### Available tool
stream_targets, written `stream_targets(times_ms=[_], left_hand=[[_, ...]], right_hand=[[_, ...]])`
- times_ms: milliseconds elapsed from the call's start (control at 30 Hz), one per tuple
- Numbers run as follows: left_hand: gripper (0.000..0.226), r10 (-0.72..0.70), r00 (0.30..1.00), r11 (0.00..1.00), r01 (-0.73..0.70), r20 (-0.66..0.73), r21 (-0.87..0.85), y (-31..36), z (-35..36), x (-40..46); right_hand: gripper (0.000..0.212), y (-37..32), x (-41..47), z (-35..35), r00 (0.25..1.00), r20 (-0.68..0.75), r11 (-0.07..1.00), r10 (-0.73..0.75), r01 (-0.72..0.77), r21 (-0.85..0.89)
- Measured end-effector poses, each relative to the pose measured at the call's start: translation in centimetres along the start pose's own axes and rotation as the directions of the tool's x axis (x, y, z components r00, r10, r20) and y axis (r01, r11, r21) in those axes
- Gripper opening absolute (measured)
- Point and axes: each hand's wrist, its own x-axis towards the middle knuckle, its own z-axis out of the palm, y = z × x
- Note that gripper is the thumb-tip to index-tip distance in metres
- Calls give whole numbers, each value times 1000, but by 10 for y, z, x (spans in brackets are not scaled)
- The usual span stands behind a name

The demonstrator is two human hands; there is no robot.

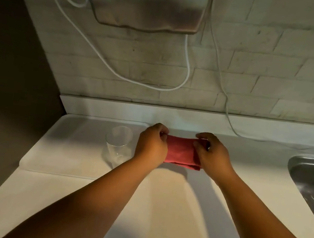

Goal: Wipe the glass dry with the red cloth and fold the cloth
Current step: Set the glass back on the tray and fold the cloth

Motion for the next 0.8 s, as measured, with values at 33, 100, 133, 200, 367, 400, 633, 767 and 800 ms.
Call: stream_targets(times_ms=[33,100,133,200,367,400,633,767,800], left_hand=[[24,-28,1000,1000,27,11,15,-6,7,4],[27,-74,997,995,72,24,65,-17,18,13],[27,-82,996,992,79,28,96,-22,22,18],[29,-74,997,987,68,31,145,-29,29,29],[43,-50,986,864,-37,159,502,-38,43,37],[47,-1,981,818,-111,195,564,-39,45,31],[74,72,897,605,-386,436,696,-70,62,-9],[73,67,890,699,-364,450,616,-61,54,-2],[70,104,895,724,-368,435,584,-60,50,-3]], right_hand=[[22,6,4,6,1000,17,999,16,-16,-28],[24,16,14,17,997,58,995,41,-35,-93],[26,20,20,22,996,73,992,54,-45,-120],[33,26,31,30,992,95,987,79,-64,-149],[60,33,32,41,994,107,866,8,47,-497],[60,34,26,43,987,125,804,-96,151,-575],[64,48,-13,61,886,459,621,-61,394,-677],[63,36,-8,58,888,460,664,-21,357,-657],[61,33,-7,55,887,461,687,-23,349,-638]])
